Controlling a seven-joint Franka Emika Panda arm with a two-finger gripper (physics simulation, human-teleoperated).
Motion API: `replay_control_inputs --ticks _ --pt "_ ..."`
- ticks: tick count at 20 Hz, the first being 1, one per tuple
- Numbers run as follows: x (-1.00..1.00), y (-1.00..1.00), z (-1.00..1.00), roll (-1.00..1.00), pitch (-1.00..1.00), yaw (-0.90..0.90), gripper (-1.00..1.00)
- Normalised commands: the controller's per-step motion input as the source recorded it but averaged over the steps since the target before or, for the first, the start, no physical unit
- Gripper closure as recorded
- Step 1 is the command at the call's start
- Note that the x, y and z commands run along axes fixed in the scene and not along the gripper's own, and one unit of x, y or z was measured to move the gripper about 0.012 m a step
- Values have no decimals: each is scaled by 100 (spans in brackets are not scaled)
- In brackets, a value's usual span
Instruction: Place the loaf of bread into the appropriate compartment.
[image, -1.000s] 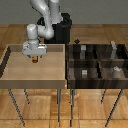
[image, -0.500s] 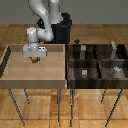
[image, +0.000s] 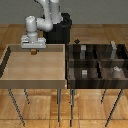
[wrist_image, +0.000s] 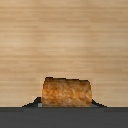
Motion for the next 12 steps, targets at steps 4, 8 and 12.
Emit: replay_control_inputs --ticks 4,8,12 --pt "0 12 75 0 0 0 100" --pt "0 75 0 0 0 0 100" --pt "0 100 0 0 0 0 100"
